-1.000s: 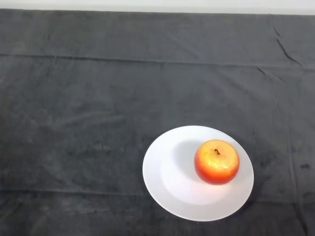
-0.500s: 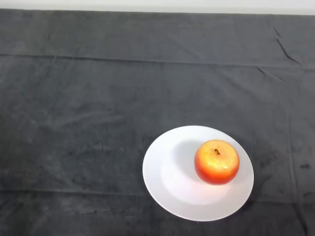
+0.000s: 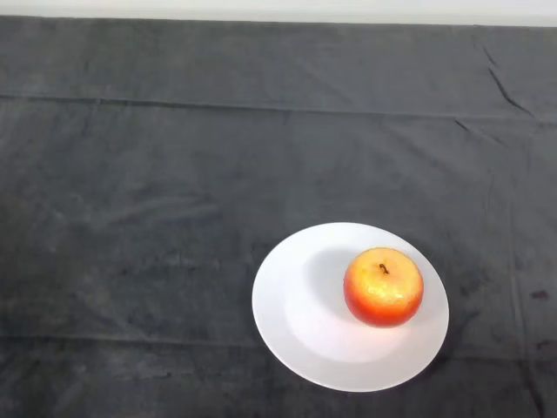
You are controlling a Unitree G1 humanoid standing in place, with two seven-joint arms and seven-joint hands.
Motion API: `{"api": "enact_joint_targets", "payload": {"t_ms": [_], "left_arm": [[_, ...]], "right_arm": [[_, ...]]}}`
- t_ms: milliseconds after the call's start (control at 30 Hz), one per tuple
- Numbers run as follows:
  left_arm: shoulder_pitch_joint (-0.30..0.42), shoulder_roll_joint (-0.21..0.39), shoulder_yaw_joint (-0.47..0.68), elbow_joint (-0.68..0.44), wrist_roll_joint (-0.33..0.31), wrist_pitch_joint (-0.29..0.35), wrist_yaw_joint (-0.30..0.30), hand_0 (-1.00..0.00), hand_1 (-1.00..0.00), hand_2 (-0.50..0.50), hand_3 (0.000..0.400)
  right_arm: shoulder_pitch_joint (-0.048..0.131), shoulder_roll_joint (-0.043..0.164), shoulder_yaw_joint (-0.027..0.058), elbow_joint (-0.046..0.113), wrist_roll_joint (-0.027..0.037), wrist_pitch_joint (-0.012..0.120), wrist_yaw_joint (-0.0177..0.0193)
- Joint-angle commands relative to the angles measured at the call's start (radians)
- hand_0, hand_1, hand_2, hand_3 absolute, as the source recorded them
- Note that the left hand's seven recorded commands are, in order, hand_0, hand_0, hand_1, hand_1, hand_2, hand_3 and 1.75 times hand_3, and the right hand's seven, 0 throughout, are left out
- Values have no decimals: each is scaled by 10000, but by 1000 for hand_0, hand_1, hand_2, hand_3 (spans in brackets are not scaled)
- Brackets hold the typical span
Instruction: Move the apple to the plate
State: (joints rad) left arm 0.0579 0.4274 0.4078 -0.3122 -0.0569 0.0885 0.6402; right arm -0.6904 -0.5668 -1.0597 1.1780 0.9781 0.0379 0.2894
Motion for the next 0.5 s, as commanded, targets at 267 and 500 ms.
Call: {"api": "enact_joint_targets", "payload": {"t_ms": [267, 500], "left_arm": [[-88, -108, 248, 152, 128, -264, -54, 0, 0, 0, 0], [-73, -94, 301, 243, 92, -346, -98, 0, 0, 0, 0]], "right_arm": [[-142, -227, -8, -67, 192, -1, -37], [-142, -226, -8, -68, 193, -1, -37]]}}
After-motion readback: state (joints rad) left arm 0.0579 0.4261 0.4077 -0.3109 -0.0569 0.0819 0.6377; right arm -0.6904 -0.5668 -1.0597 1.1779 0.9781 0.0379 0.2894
